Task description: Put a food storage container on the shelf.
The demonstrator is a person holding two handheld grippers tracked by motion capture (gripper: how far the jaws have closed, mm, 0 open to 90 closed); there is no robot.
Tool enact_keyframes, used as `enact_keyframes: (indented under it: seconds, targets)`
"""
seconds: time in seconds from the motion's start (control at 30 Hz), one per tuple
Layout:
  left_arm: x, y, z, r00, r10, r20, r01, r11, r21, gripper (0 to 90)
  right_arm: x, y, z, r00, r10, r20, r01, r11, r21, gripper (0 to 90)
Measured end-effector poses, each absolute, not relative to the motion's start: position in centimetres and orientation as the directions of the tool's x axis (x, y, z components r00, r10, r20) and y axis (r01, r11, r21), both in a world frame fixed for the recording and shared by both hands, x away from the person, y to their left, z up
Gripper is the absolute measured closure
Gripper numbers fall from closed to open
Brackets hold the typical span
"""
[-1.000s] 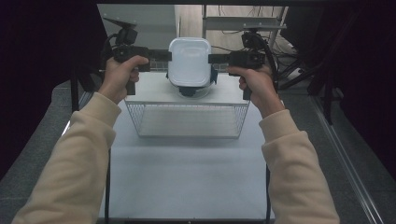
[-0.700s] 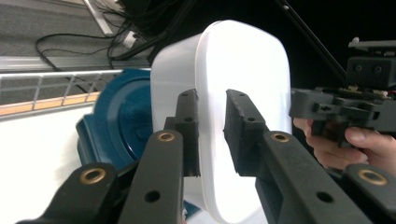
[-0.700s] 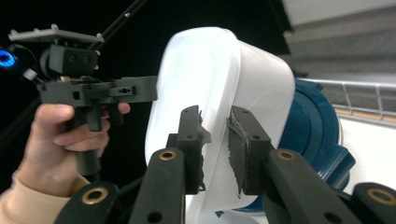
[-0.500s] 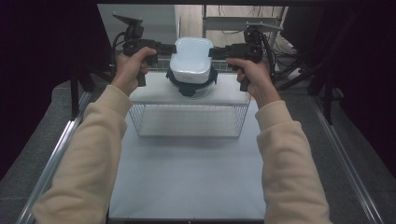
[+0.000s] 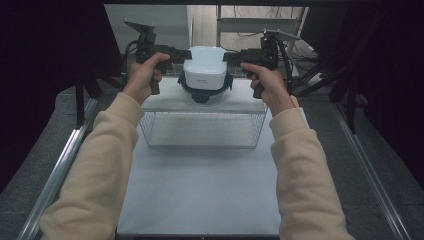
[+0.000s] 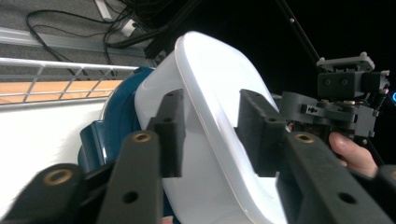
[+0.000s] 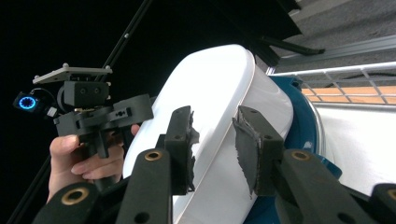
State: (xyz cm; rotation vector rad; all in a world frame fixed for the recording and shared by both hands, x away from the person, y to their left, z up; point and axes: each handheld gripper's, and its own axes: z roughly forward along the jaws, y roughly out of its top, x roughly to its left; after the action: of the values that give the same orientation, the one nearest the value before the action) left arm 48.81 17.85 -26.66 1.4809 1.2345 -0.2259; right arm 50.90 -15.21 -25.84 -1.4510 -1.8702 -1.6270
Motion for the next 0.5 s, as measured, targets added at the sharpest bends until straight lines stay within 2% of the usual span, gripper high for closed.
enact_keyframes:
  seconds: [0.07, 0.2, 0.33, 0.43, 0.5]
  targets:
    - [48.5, 17.7, -26.3, 0.430, 0.573, -0.698, 0.756, 0.193, 0.625, 49.3, 50.7, -15.0, -26.0, -0.475, 0.498, 0.726, 0.785, -0.133, 0.605, 49.5]
    - [46.9, 18.2, -25.0, 0.457, 0.643, -0.614, 0.676, 0.197, 0.710, 35.1, 49.9, -15.1, -25.7, -0.524, 0.492, 0.695, 0.729, -0.162, 0.665, 37.3]
    - [44.7, 18.7, -24.4, 0.505, 0.683, -0.528, 0.612, 0.148, 0.777, 31.3, 48.0, -15.7, -24.7, -0.609, 0.538, 0.583, 0.636, -0.107, 0.764, 33.2]
    - [42.5, 19.2, -24.5, 0.529, 0.692, -0.490, 0.585, 0.121, 0.802, 30.0, 46.4, -16.1, -24.7, -0.649, 0.554, 0.522, 0.596, -0.057, 0.801, 31.2]
    - [40.6, 19.3, -24.6, 0.540, 0.736, -0.408, 0.543, 0.066, 0.837, 29.6, 45.1, -16.6, -24.9, -0.660, 0.571, 0.487, 0.572, -0.037, 0.819, 30.1]
